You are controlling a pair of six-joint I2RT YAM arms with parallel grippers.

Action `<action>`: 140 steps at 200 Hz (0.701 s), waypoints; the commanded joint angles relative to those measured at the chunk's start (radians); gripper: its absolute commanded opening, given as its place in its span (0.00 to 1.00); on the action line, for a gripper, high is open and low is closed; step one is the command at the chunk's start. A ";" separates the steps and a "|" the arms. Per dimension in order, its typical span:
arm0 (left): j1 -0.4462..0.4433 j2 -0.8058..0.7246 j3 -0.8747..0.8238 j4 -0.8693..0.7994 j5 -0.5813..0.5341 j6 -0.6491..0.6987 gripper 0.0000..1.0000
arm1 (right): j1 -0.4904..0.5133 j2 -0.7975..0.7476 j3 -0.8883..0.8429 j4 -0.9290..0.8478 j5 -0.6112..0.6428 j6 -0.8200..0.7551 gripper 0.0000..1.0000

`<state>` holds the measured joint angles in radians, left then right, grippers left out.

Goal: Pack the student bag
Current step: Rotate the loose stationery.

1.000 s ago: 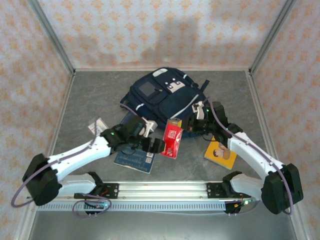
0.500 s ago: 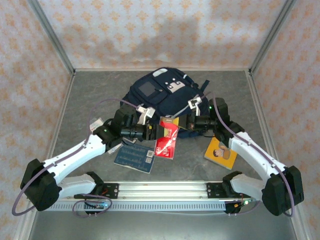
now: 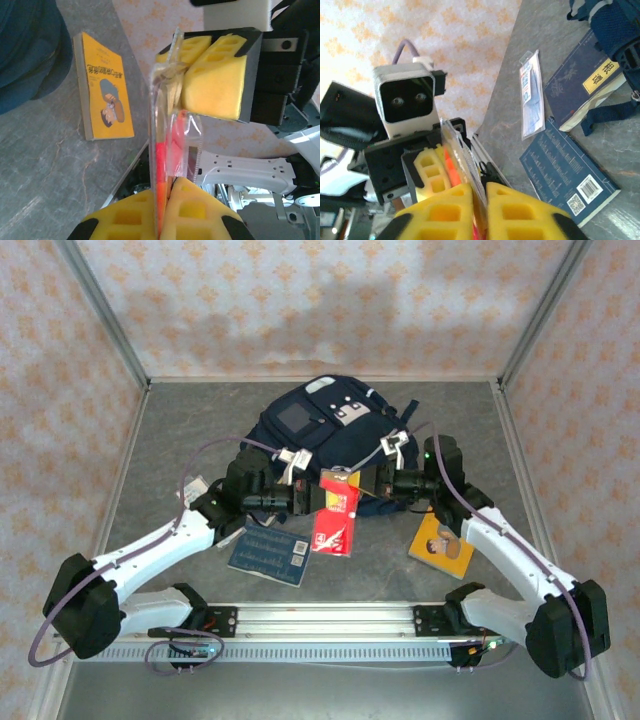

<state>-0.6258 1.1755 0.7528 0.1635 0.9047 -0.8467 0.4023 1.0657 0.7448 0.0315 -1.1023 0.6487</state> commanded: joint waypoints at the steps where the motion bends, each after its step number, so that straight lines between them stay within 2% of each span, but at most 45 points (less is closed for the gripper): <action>1: -0.002 0.004 -0.013 0.100 -0.023 -0.044 0.00 | 0.009 -0.047 -0.027 0.075 0.055 0.036 0.42; 11: -0.002 0.000 -0.012 0.119 -0.035 -0.055 0.00 | 0.009 -0.069 -0.057 0.112 0.094 0.072 0.57; 30: -0.002 -0.010 -0.010 0.152 -0.056 -0.075 0.00 | 0.010 -0.103 -0.136 0.274 0.118 0.193 0.66; 62: -0.002 -0.018 0.001 0.170 -0.076 -0.085 0.00 | 0.009 -0.105 -0.229 0.516 0.059 0.363 0.66; 102: -0.002 0.000 0.015 0.127 -0.064 -0.062 0.00 | 0.012 -0.122 -0.246 0.513 -0.040 0.360 0.63; 120: -0.002 -0.021 0.008 0.106 -0.121 -0.064 0.00 | 0.013 -0.165 -0.243 0.422 0.011 0.309 0.66; 140: 0.000 -0.068 -0.016 0.109 -0.279 -0.115 0.00 | 0.027 -0.219 -0.302 0.482 0.153 0.370 0.72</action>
<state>-0.6266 1.1751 0.7448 0.2619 0.7986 -0.9195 0.4114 0.9188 0.4938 0.4431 -1.0649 0.9821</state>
